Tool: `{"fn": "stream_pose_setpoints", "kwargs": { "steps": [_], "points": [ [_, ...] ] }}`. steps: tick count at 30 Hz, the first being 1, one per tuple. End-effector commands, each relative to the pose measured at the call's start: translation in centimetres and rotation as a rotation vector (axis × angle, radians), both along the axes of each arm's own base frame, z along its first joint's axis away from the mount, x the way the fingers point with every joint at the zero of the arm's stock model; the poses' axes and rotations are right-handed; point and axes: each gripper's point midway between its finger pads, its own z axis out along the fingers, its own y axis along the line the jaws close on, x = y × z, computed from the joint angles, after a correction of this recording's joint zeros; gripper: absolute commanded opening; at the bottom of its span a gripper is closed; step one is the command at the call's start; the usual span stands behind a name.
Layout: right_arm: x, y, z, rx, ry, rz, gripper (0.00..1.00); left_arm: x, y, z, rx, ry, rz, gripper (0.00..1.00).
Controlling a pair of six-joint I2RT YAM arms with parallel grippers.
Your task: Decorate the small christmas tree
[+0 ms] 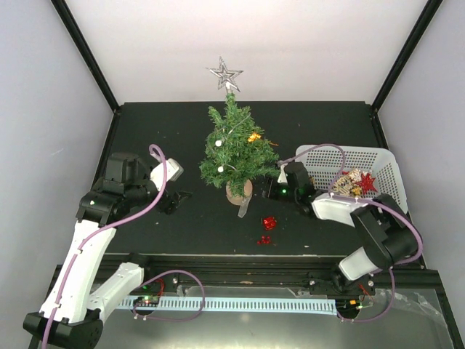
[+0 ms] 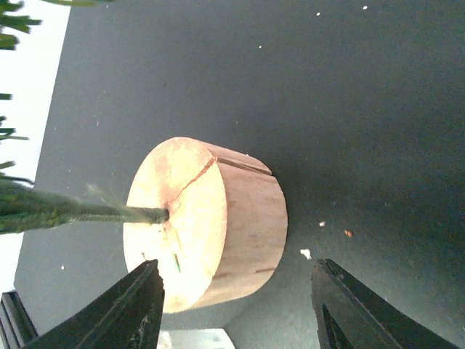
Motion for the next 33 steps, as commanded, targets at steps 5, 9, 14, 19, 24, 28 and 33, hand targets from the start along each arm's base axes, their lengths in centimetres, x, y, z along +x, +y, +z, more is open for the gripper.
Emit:
{"fn": "stream_pose_setpoints", "kwargs": {
  "steps": [5, 9, 14, 19, 24, 28, 33],
  "points": [
    [-1.6, -2.6, 2.2, -0.074, -0.055, -0.033, 0.64, 0.0, 0.2, 0.3, -0.003, -0.029, 0.012, 0.83],
    [-2.6, -3.7, 2.7, -0.116, -0.056, -0.04, 0.65, -0.1, 0.3, 0.4, -0.005, -0.034, 0.013, 0.83],
    [-4.3, -4.7, 2.4, -0.159, -0.044, -0.029, 0.68, -0.3, 0.2, 0.6, -0.01, -0.036, 0.013, 0.83],
    [-7.1, -4.4, 0.7, -0.234, -0.011, 0.014, 0.7, -0.4, 0.3, 0.7, -0.011, -0.041, 0.014, 0.83],
    [-9.9, -3.6, -0.1, -0.367, 0.012, 0.058, 0.72, -0.6, 0.4, 0.6, -0.012, -0.047, 0.016, 0.83],
    [-11.3, -4.2, -0.7, -0.464, 0.034, 0.074, 0.72, -0.8, 0.4, 0.6, -0.013, -0.052, 0.015, 0.83],
    [-11.9, -4.6, -1.0, -0.49, 0.043, 0.086, 0.72, -1.0, 0.3, 0.7, -0.017, -0.052, 0.012, 0.83]
  ]
}}
